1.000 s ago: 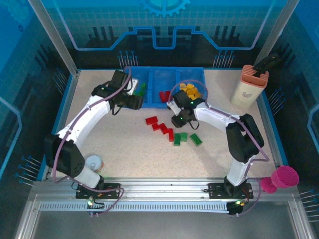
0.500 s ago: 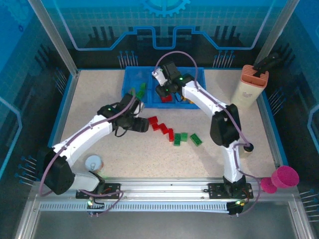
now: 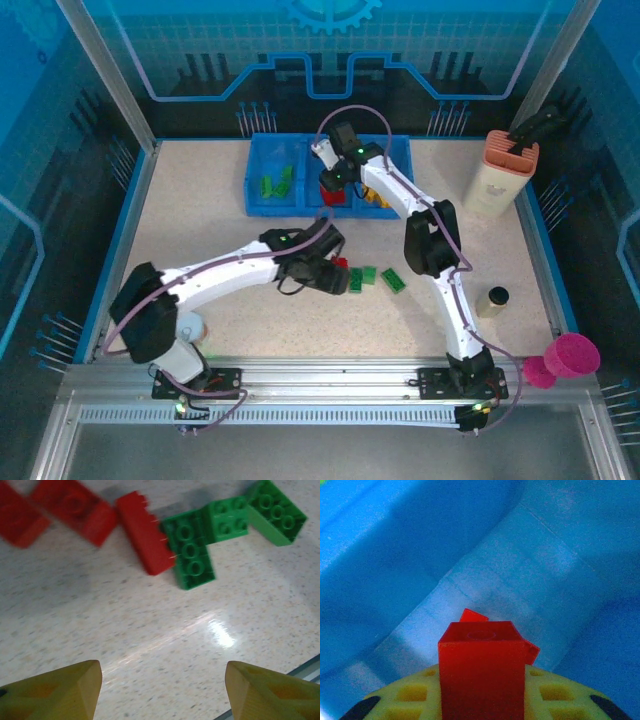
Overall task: Sort the legos into containers by color
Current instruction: Place the lego in the container, then pick up the lego from the center of the table.
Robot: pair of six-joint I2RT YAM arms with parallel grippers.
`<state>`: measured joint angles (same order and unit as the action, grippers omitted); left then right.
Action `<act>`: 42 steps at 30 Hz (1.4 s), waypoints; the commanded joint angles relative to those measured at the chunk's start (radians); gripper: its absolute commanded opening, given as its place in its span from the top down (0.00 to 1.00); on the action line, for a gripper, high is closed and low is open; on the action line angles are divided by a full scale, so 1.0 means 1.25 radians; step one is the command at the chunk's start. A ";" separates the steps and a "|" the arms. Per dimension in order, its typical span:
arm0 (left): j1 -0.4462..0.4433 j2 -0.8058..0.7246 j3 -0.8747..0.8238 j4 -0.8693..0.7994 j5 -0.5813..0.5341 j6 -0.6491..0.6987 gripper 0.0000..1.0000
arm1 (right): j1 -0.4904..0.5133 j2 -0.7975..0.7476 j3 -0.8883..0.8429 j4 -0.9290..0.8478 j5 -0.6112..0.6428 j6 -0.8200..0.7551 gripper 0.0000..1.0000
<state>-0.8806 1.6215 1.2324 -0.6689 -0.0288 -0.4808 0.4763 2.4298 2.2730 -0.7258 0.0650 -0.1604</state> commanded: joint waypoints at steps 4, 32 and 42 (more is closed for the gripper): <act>-0.081 0.124 0.203 -0.046 0.006 0.068 0.32 | 0.007 -0.025 -0.002 -0.005 -0.067 -0.008 0.51; -0.132 0.454 0.464 -0.018 -0.095 0.483 0.21 | -0.142 -0.609 -0.534 0.113 -0.166 0.064 0.18; -0.128 0.557 0.548 -0.040 -0.158 0.446 0.16 | -0.277 -0.847 -0.718 0.090 -0.265 0.121 0.07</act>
<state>-1.0389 2.2799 1.8637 -0.6926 -0.1761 0.1032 0.1669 1.4258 1.4044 -0.5995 -0.1898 -0.0425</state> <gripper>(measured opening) 0.836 0.927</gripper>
